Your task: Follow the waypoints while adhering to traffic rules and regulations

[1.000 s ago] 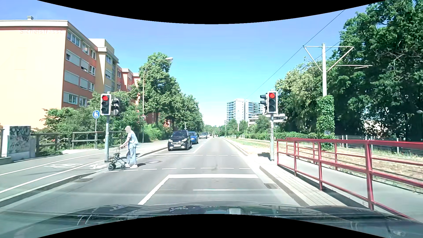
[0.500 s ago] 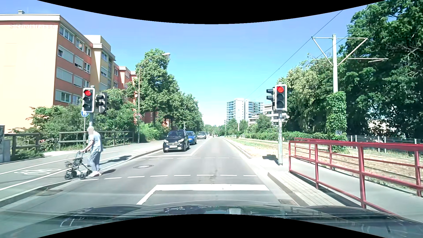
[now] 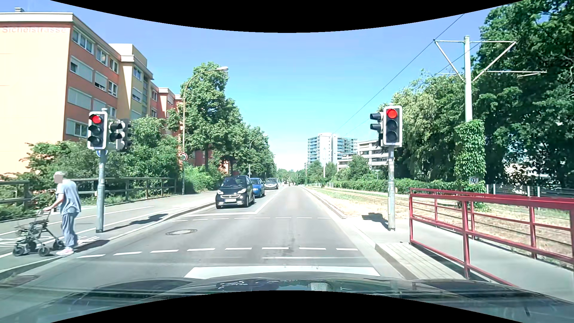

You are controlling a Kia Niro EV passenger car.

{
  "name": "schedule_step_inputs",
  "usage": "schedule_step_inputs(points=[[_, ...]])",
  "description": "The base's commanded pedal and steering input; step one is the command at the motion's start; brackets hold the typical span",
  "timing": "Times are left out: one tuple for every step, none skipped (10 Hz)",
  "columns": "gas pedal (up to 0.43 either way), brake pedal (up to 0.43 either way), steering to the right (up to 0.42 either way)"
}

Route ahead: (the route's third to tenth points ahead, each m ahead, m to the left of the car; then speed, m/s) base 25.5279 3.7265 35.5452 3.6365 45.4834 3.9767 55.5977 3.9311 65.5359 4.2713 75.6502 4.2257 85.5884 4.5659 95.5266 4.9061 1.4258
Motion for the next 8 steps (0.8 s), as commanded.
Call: schedule_step_inputs(points=[[0.0, 0.207, 0.005], [0.0, 0.207, 0.004], [0.0, 0.207, 0.004], [0.0, 0.207, 0.004], [0.0, 0.207, 0.004], [0.0, 0.207, 0.004], [0.0, 0.201, 0.004], [0.0, 0.201, 0.005]])
